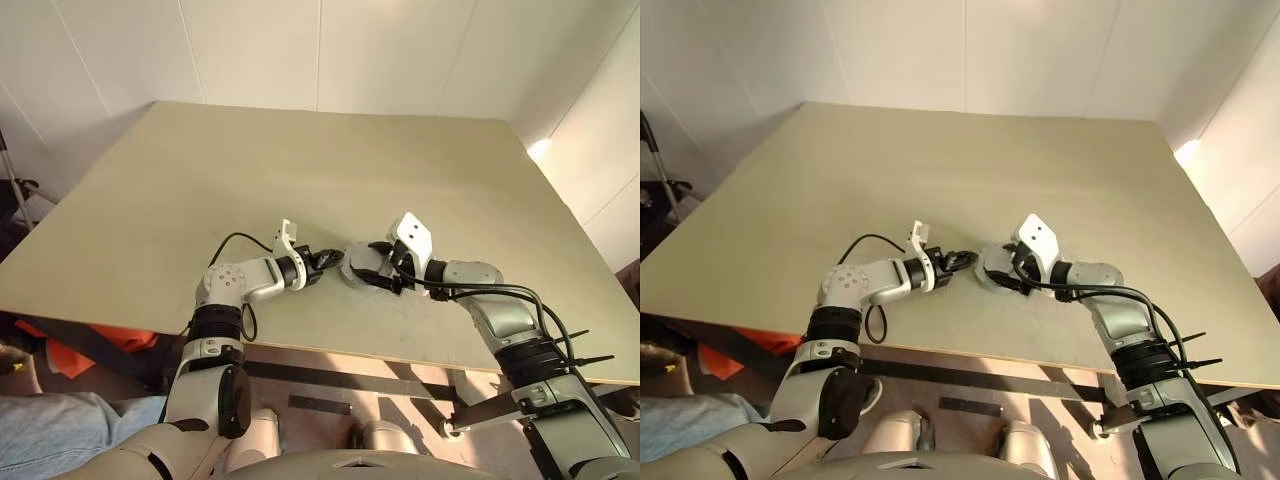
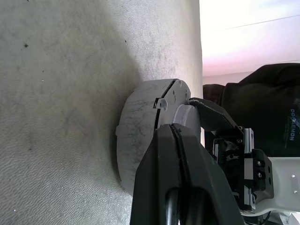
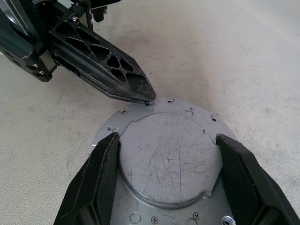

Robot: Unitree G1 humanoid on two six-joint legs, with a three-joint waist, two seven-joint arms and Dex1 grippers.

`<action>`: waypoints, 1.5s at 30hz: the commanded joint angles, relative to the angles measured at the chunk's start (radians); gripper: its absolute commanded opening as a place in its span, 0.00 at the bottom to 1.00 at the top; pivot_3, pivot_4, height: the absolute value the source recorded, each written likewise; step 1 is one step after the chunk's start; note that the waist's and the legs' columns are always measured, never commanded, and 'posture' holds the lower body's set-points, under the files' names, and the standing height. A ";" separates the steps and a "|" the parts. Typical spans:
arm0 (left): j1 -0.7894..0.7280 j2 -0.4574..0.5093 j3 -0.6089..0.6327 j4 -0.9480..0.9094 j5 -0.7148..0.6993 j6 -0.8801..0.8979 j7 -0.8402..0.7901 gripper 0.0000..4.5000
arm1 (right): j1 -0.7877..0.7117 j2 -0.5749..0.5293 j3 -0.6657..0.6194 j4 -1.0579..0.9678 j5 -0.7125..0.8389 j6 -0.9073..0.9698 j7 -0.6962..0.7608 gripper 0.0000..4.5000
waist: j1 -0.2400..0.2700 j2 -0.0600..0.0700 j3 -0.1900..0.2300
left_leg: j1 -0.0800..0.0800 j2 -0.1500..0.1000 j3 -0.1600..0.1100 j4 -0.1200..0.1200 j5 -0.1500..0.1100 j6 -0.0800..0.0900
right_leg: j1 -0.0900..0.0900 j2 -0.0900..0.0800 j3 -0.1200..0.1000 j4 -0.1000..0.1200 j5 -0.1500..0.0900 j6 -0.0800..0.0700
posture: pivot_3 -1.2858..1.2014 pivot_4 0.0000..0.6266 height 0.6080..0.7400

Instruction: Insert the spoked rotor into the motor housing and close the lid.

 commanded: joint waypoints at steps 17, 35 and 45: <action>0.092 0.070 0.017 -0.307 -0.215 -0.045 -0.294 0.01 | 0.036 -0.030 -0.047 -0.019 -0.010 0.087 0.007 0.70 | 0.003 0.000 0.002 | -0.002 0.003 0.001 0.011 0.002 0.002 | -0.003 0.000 0.001 0.020 0.010 -0.015 | 0.52 0.00 1.00; 0.155 0.121 -0.047 -0.296 -0.172 -0.091 -0.314 0.01 | 0.059 -0.037 -0.095 -0.111 0.056 0.106 0.044 0.70 | 0.022 0.000 0.002 | -0.004 0.007 0.000 0.016 0.002 0.003 | -0.009 0.004 0.003 0.035 0.015 -0.025 | 0.52 0.00 1.00; 0.161 0.126 -0.060 -0.289 -0.167 -0.099 -0.319 0.01 | 0.065 -0.049 -0.109 -0.109 0.059 0.080 0.052 0.70 | 0.024 0.000 0.002 | -0.004 0.007 0.000 0.017 0.002 0.003 | -0.009 0.004 0.003 0.036 0.015 -0.026 | 0.52 0.00 1.00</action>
